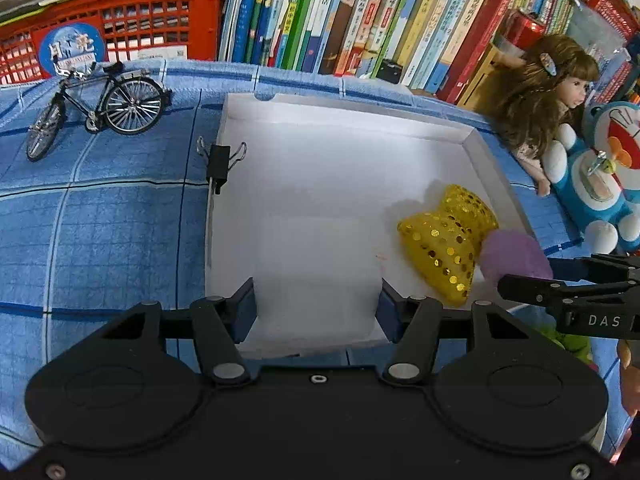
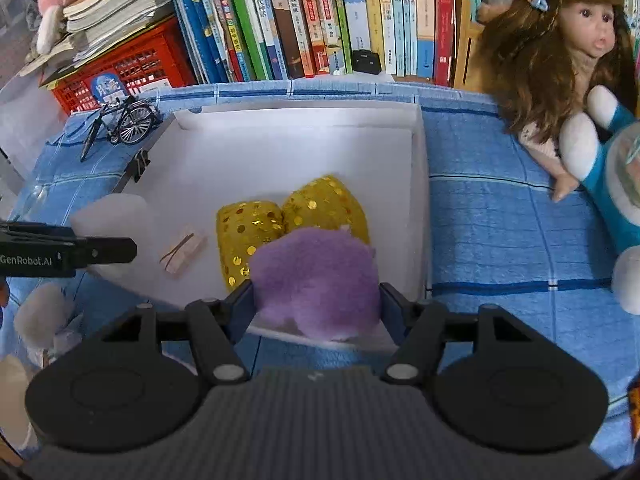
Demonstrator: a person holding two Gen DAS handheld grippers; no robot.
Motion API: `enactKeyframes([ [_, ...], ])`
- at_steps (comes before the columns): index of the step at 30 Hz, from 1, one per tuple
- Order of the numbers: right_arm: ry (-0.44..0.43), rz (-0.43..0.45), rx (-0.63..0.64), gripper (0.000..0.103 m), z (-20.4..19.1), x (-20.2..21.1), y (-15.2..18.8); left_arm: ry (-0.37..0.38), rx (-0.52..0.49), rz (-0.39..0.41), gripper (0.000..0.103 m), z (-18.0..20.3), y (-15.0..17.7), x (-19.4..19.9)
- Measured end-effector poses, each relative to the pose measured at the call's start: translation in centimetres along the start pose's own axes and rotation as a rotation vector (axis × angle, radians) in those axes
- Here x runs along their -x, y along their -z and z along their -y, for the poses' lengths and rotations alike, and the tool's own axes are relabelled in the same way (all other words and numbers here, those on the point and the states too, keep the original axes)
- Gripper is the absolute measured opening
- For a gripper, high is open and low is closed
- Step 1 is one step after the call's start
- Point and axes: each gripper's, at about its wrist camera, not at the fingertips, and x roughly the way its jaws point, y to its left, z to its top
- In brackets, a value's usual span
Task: Organize soft objects
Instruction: 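Lower the pom-pom into the tray and open the right tool while the left tool releases the foam block there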
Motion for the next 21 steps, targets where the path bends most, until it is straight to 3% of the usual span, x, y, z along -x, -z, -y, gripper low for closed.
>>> enactKeyframes([
  [8,-0.016,-0.007,-0.038,0.069,0.4,-2.1,-0.6,-0.014,-0.004,0.000,0.058,0.4,-0.5,-1.6],
  [10,-0.024,-0.005,-0.044,0.079,0.3,-2.3,-0.4,-0.016,-0.002,0.006,0.058,0.6,-0.5,-1.5],
  [14,-0.058,0.005,-0.051,0.086,0.4,-1.8,0.0,-0.022,-0.012,0.026,0.071,0.9,-0.2,-0.8],
  [21,-0.070,0.051,-0.045,0.088,0.1,0.5,0.4,-0.042,-0.041,0.057,0.075,1.6,0.5,1.0],
])
